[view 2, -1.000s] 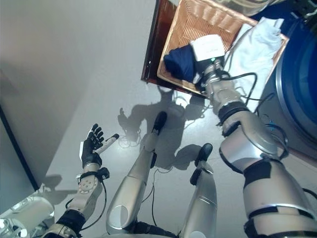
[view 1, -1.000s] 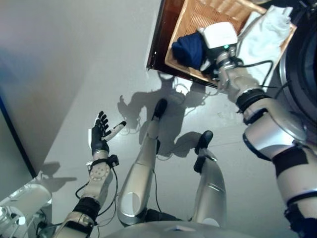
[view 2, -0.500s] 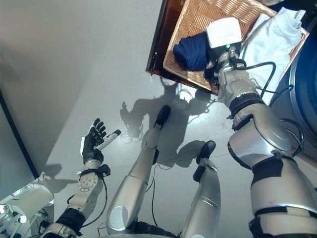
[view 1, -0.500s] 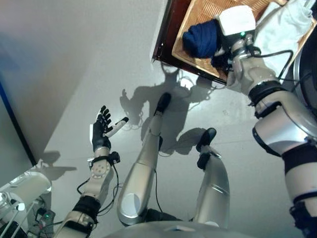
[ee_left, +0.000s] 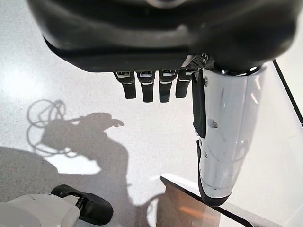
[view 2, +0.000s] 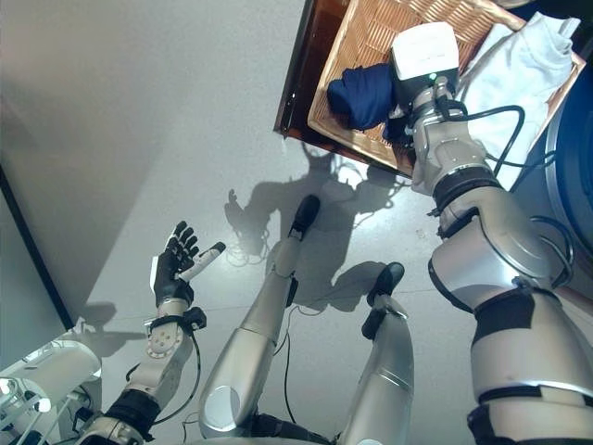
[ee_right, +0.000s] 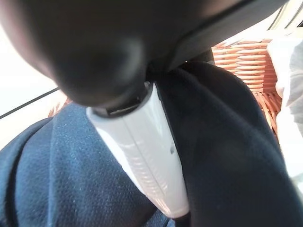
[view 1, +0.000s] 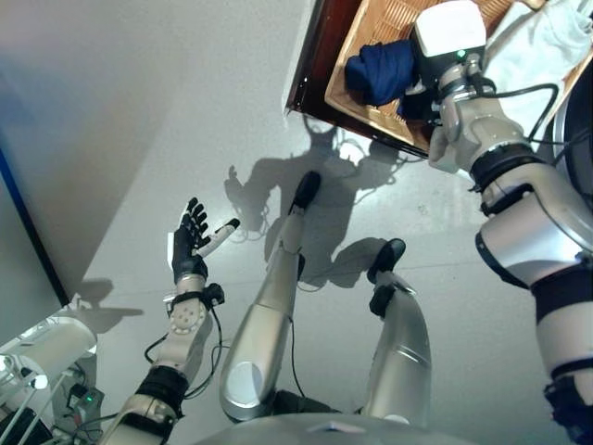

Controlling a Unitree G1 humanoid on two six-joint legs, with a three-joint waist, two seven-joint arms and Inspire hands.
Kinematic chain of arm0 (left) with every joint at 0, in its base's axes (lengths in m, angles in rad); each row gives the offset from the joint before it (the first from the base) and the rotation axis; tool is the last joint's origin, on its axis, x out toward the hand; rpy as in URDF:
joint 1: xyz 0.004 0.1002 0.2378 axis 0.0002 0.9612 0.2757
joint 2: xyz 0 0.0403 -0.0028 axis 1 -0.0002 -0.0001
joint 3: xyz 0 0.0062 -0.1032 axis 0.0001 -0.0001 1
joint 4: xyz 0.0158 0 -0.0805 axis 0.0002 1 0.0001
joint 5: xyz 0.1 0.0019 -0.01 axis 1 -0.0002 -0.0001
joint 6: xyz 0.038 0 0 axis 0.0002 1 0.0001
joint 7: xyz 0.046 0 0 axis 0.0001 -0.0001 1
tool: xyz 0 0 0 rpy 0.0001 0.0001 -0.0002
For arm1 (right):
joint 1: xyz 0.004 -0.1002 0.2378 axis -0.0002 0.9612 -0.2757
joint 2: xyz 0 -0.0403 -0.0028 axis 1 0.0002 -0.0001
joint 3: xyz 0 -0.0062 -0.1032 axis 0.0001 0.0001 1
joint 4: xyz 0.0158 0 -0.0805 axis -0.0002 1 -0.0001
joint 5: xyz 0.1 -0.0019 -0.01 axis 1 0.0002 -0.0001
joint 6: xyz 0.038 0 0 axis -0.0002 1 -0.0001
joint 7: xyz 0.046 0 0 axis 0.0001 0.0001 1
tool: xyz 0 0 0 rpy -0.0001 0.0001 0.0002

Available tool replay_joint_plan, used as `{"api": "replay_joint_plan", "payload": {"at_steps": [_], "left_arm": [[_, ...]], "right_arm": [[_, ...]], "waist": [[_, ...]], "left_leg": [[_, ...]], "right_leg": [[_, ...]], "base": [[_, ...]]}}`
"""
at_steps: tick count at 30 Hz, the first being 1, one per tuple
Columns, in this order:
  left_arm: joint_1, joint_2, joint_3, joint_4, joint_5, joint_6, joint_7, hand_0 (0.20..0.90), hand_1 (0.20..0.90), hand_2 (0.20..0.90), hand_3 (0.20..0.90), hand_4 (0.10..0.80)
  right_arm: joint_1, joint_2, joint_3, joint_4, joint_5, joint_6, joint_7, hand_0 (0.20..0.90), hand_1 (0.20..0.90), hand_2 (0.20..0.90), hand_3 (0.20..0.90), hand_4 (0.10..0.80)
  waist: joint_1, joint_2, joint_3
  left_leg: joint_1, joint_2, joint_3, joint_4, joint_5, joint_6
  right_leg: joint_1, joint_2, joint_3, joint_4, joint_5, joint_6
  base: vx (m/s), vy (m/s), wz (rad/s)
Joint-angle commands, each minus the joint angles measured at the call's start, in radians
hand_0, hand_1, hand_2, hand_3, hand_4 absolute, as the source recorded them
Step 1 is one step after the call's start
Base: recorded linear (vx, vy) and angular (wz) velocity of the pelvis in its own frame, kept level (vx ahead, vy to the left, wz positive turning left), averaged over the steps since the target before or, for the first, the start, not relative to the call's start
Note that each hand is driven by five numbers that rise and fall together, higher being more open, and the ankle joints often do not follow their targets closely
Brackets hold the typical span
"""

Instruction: Pick up the clothes and place them into the washing machine

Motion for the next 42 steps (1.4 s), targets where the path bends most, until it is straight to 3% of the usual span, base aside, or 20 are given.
{"api": "replay_joint_plan", "payload": {"at_steps": [1,8,14,15,16,19,33,42], "left_arm": [[0.023,0.056,0.009,-0.037,-0.001,-0.063,0.03,0.9,0.9,0.9,0.9,0.8],[0.022,0.049,0.006,0.018,0.002,-0.063,0.036,0.9,0.9,0.9,0.9,0.8],[0.035,0.025,-0.008,0.092,-0.015,-0.048,0.038,0.9,0.9,0.9,0.9,0.8],[0.033,0.025,-0.008,0.093,-0.016,-0.048,0.038,0.9,0.9,0.9,0.9,0.8],[0.044,0.021,-0.014,0.101,-0.014,-0.044,0.033,0.9,0.9,0.9,0.9,0.8],[0.052,0.021,-0.017,0.117,-0.011,-0.035,0.028,0.9,0.9,0.9,0.9,0.8],[0.063,0.0,-0.021,0.186,-0.002,-0.018,-0.019,0.9,0.9,0.9,0.9,0.8],[0.065,-0.021,-0.046,0.226,-0.027,-0.002,-0.061,0.9,0.9,0.9,0.9,0.8]], "right_arm": [[-0.066,-0.081,-0.01,-0.053,0.046,0.022,-0.079,0.2,0.2,0.2,0.2,0.3],[-0.032,-0.087,-0.114,-0.163,0.204,-0.022,-0.108,0.2,0.2,0.2,0.2,0.3],[0.097,-0.065,-0.369,-0.397,0.532,-0.12,-0.147,0.2,0.2,0.2,0.2,0.3],[0.095,-0.067,-0.369,-0.397,0.532,-0.12,-0.147,0.2,0.2,0.2,0.2,0.3],[0.145,-0.056,-0.459,-0.432,0.654,-0.163,-0.165,0.2,0.2,0.2,0.2,0.3],[0.206,-0.036,-0.559,-0.459,0.81,-0.217,-0.16,0.2,0.2,0.2,0.2,0.3],[0.33,-0.007,-0.763,-0.439,1.183,-0.333,-0.073,0.2,0.2,0.2,0.2,0.3],[0.356,-0.021,-0.91,-0.297,1.538,-0.375,0.019,0.2,0.2,0.2,0.2,0.3]], "waist": [[0.017,0.055,-0.028],[-0.007,0.035,-0.028],[-0.055,0.009,-0.028],[-0.053,0.01,-0.028],[-0.068,0.01,-0.028],[-0.082,0.013,-0.028],[-0.124,0.085,-0.028],[-0.157,0.132,-0.03]], "left_leg": [[-0.057,-0.05,0.085,0.003,0.004,-0.014],[0.004,-0.037,0.114,0.004,-0.005,-0.009],[0.08,-0.018,0.152,0.014,-0.024,0.001],[0.076,-0.015,0.151,0.013,-0.021,0.001],[0.108,-0.015,0.161,0.017,-0.031,0.004],[0.139,-0.011,0.175,0.018,-0.04,0.006],[0.256,-0.006,0.225,-0.001,-0.046,0.003],[0.301,-0.007,0.255,-0.005,-0.054,0.002]], "right_leg": [[0.032,0.019,0.024,-0.03,0.004,-0.048],[0.081,0.026,0.051,-0.046,0.015,-0.046],[0.145,0.039,0.089,-0.059,0.015,-0.051],[0.142,0.042,0.089,-0.06,0.02,-0.051],[0.169,0.041,0.099,-0.061,0.012,-0.052],[0.193,0.045,0.111,-0.065,0.009,-0.053],[0.28,0.048,0.165,-0.083,0.003,-0.055],[0.301,0.049,0.2,-0.072,-0.002,-0.055]], "base": [[0.0,0.0,0.0],[0.008,0.0,-0.07],[0.013,-0.013,-0.21],[0.034,-0.056,-0.28],[0.005,-0.029,-0.19],[0.021,-0.042,-0.13],[0.004,-0.021,-0.14],[0.002,-0.012,-0.11]]}}
